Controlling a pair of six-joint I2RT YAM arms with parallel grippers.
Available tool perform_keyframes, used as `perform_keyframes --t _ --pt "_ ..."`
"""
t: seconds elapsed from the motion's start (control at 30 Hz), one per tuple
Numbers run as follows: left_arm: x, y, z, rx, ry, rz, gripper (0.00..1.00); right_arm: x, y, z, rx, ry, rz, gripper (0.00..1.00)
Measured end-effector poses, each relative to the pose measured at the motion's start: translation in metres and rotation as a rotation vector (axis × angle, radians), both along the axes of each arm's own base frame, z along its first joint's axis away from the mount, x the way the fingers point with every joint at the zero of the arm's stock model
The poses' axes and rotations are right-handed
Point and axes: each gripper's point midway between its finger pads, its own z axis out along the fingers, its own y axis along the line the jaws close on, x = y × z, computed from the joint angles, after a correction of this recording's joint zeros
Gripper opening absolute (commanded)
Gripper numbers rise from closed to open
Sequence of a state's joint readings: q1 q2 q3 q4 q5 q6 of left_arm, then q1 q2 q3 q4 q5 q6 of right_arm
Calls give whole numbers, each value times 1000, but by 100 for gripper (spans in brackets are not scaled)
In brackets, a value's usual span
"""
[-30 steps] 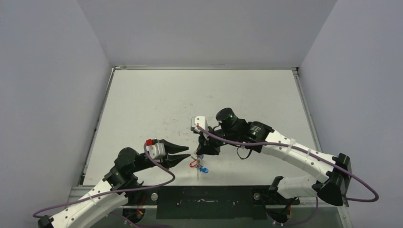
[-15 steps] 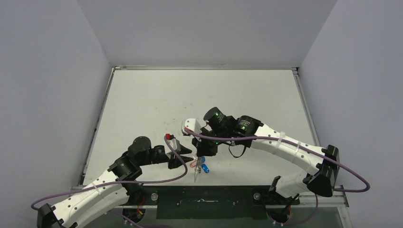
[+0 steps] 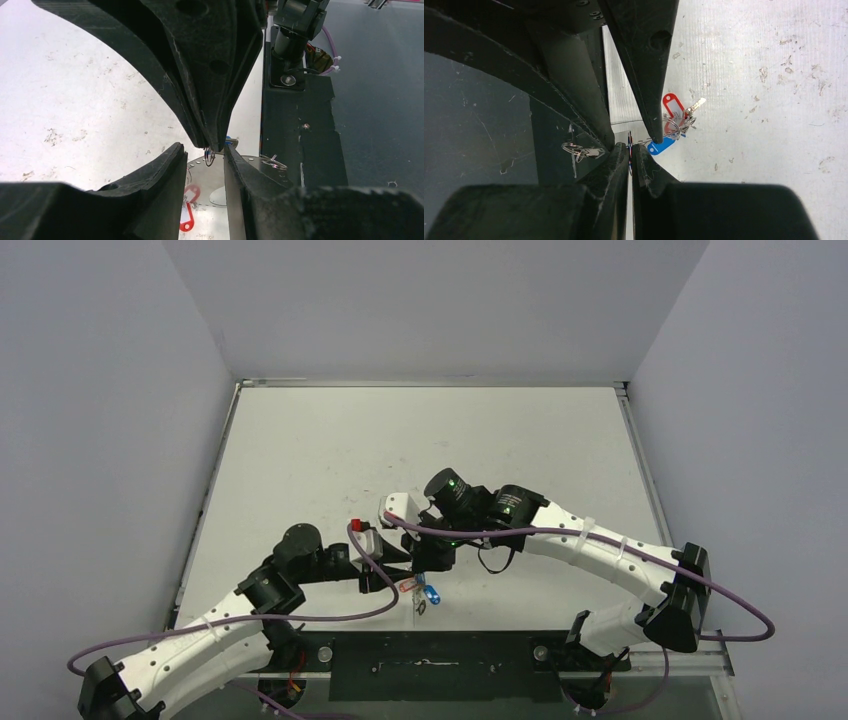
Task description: Put the keys on the keyring
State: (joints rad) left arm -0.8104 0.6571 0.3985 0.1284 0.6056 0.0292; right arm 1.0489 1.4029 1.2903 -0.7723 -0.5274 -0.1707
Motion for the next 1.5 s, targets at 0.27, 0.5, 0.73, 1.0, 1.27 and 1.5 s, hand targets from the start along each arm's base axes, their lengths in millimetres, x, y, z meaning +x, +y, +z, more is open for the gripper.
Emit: perform_keyframes --t 0.27,0.5,0.73,1.0,1.27,1.5 --pt "0 -2 -7 20 10 -9 29 0 0 0 0 1 -1 0" --pt "-1 0 -10 34 4 -12 30 0 0 0 0 2 -2 0" --pt "-2 0 -12 42 0 -15 27 -2 1 0 0 5 1 0" --pt "-4 0 -19 56 10 -21 9 -3 1 0 1 7 1 0" --pt "-4 -2 -21 59 16 -25 20 -4 2 0 1 8 2 0" --pt "-4 -4 -18 43 11 -27 9 -4 3 1 5 11 -3 0"
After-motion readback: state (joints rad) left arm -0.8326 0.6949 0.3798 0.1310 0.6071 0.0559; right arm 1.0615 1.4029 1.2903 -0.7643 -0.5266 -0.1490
